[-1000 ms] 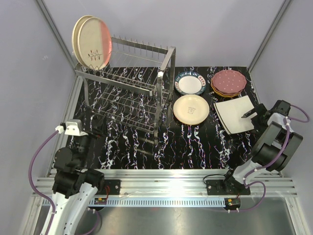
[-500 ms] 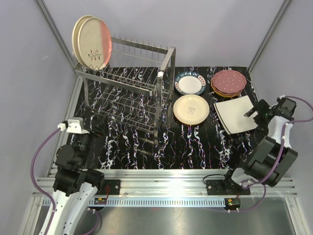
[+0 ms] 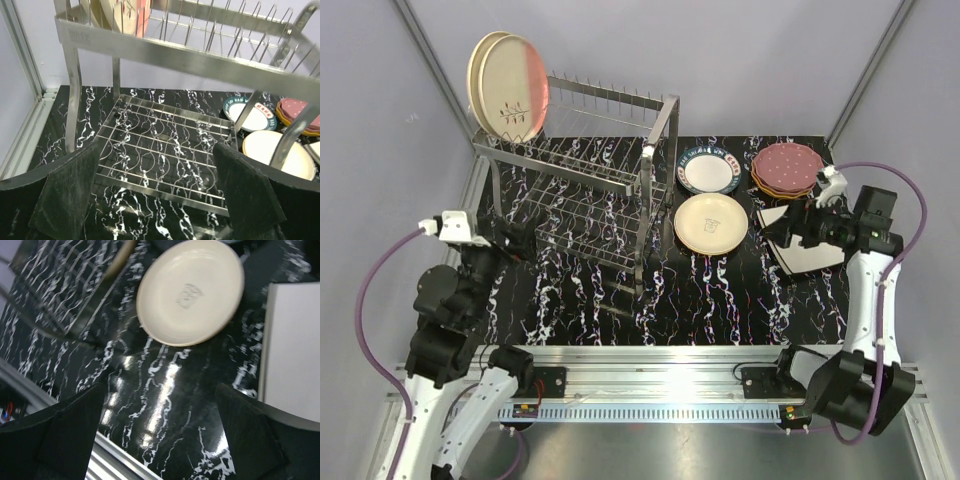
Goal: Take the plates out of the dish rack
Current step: Place the plate on the table, then grab a plate with the left arm
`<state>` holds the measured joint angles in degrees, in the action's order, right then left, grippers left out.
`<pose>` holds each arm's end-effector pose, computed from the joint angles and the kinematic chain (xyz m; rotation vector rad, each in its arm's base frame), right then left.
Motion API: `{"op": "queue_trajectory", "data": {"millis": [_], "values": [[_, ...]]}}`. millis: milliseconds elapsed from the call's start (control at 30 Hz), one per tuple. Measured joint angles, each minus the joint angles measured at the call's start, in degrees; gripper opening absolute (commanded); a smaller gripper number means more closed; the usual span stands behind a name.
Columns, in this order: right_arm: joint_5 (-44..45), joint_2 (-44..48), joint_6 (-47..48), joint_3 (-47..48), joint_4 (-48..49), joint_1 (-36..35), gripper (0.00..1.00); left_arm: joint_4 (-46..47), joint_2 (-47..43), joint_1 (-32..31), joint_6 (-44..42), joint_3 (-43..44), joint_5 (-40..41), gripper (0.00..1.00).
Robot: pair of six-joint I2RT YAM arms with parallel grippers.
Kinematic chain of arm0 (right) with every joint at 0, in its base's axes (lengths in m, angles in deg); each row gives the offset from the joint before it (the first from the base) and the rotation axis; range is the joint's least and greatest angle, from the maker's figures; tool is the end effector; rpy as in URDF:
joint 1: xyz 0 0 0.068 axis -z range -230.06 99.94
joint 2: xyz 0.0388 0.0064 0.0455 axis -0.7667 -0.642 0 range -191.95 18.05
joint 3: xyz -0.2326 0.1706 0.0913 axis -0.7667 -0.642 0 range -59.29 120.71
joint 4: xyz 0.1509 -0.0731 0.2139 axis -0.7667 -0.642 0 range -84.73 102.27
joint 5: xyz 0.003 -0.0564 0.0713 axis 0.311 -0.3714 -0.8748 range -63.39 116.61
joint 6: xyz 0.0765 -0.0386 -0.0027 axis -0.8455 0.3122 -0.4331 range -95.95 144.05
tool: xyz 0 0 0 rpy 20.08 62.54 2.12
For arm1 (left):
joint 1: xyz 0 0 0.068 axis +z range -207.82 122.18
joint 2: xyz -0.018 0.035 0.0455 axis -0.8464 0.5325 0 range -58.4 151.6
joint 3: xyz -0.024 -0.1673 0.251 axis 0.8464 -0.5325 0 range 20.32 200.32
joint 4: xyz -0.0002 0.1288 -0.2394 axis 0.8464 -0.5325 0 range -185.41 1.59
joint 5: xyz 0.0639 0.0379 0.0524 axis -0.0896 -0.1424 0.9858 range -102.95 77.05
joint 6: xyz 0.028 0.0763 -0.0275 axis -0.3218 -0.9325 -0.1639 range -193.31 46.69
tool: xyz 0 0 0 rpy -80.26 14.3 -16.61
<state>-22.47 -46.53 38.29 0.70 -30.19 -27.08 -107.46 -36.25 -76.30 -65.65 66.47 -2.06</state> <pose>0.2411 -0.0403 0.3286 -0.2166 2.1262 0.6458 0.1035 -0.0196 0.3964 -0.0137 1.4901 -0.2277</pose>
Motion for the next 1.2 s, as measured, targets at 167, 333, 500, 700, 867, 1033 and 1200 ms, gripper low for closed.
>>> {"op": "queue_trajectory", "data": {"millis": [167,333,500,700,867,1033,1200], "values": [[-4.13,2.12,0.85,0.0,0.94,-6.6,1.0,-5.73,8.13,0.0,3.15,12.17,1.05,0.99],[-5.62,0.94,1.7,-0.79,2.45,-6.86,1.0,-9.05,17.99,0.0,7.28,24.79,1.14,0.99],[-6.14,0.76,2.64,-2.12,2.78,-6.86,1.0,-11.8,27.06,0.63,10.91,36.63,1.16,0.99],[-6.29,2.58,3.43,-3.21,2.8,-6.86,1.0,-16.39,41.05,4.37,17.0,55.63,1.42,0.97],[-6.27,5.4,3.74,-3.78,2.8,-6.86,1.0,-20.31,49.11,7.19,21.75,62.95,1.77,0.93],[-6.29,6.75,3.89,-3.78,2.86,-6.86,1.0,-23.89,53.7,9.16,22.88,65.94,1.77,0.89],[-6.03,6.8,4.04,-3.78,2.82,-6.86,1.0,-24.68,55.1,10.47,21.86,66.1,2.8,0.85]]}}
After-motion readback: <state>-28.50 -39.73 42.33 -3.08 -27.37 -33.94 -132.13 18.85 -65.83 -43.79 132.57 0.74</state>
